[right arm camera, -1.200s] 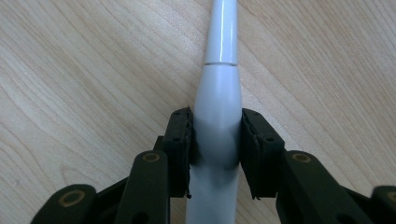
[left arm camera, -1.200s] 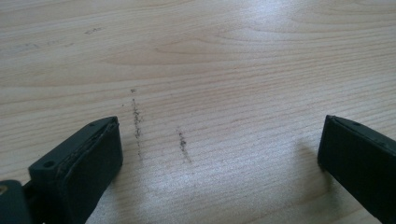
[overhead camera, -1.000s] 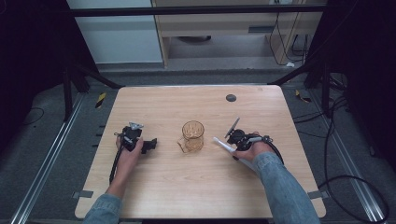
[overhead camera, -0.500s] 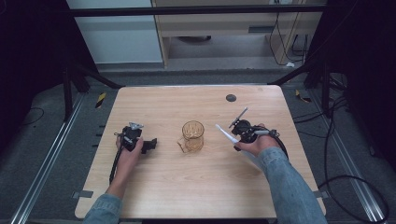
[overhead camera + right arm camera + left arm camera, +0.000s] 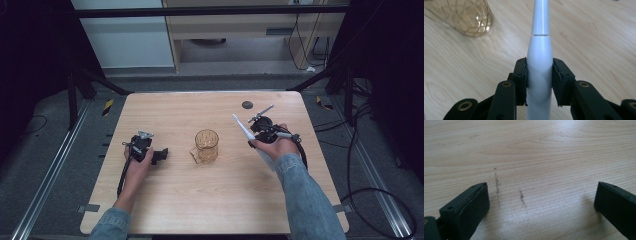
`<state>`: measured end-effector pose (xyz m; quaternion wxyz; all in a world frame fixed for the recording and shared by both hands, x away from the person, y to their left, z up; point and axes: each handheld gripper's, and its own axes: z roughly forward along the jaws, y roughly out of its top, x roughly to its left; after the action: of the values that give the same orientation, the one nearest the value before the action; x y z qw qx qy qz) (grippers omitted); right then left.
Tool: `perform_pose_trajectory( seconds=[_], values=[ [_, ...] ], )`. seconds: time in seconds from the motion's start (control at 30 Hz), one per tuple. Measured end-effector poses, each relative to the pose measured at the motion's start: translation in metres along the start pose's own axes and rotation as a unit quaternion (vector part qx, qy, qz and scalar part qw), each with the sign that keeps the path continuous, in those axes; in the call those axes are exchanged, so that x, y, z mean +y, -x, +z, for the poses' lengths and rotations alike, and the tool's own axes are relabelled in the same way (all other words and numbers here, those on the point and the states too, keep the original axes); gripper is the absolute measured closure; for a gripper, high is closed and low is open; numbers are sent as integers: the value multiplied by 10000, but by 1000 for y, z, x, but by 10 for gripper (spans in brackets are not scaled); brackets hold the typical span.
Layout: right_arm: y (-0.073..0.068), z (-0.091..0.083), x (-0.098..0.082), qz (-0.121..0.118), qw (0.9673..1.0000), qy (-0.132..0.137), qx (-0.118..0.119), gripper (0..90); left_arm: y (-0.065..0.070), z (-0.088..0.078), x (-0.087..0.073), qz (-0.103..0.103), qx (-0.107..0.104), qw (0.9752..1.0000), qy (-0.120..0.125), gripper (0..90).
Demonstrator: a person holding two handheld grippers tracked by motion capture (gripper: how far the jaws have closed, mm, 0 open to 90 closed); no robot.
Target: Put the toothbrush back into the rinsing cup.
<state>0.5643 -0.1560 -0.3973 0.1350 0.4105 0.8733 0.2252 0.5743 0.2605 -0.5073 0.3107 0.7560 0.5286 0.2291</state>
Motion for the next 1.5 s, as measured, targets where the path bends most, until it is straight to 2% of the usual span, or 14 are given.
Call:
perform_pose_trajectory(
  seconds=[0.2,0.47,0.63,1.1,1.33,1.5],
  values=[
    [0,-3,7,135,9987,478,-91,669,0,0,0,0,-1,10000,0,0],
    [1,-6,17,422,9942,983,-139,669,0,0,0,5,0,10000,-2,0],
    [1,-10,24,472,9910,1238,-199,669,0,0,0,5,1,10000,-3,0],
    [-7,-17,38,745,9769,1987,-263,669,0,0,0,10,8,10000,0,0],
    [-14,-24,49,701,9725,2196,-334,669,0,0,0,12,1,10000,-5,0],
    [-23,-32,65,621,9669,2440,-412,669,0,0,0,15,2,10000,-4,0]
  ],
)
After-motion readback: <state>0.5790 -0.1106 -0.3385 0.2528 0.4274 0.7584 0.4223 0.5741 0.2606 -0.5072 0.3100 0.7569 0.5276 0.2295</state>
